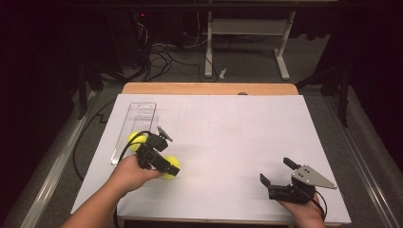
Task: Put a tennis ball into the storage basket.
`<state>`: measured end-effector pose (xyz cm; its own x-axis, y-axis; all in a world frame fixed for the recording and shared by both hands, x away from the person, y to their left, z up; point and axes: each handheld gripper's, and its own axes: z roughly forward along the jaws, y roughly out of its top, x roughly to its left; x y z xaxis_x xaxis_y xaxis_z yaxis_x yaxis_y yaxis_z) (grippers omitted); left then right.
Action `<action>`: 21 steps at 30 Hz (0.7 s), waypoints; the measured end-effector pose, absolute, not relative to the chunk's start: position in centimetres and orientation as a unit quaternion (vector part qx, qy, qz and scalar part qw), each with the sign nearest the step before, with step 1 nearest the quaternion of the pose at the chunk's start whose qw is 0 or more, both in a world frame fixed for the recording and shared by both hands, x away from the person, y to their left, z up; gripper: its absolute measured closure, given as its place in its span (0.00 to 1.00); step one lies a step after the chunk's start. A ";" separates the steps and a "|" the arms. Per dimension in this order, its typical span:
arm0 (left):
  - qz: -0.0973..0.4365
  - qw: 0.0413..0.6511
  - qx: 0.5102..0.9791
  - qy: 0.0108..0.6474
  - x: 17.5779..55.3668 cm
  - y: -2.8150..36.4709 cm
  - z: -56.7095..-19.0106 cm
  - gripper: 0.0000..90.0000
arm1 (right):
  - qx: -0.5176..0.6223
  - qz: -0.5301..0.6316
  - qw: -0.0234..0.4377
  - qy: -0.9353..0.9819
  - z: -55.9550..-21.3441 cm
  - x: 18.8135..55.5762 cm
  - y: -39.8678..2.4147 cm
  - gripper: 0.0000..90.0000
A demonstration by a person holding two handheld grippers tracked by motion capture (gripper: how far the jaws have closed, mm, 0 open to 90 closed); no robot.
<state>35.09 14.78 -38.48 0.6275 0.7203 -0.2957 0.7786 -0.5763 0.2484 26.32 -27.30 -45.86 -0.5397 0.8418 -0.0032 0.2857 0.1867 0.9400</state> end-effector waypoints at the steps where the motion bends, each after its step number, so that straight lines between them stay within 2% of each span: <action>1: -0.081 0.178 0.884 0.425 35.2 14.9 -38.4 0.30 | 0.392 0.503 0.277 0.719 -45.9 26.3 -27.2 0.00; 21: -0.074 0.182 0.874 0.444 36.1 17.3 -35.3 0.30 | 0.373 0.510 0.280 0.723 -45.7 26.1 -26.6 0.00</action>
<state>36.07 17.33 -35.34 0.5942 0.7498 -0.2910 0.8036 -0.5392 0.2519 26.06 -26.64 -45.69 -0.5642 0.8253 -0.0242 0.2540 0.2014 0.9460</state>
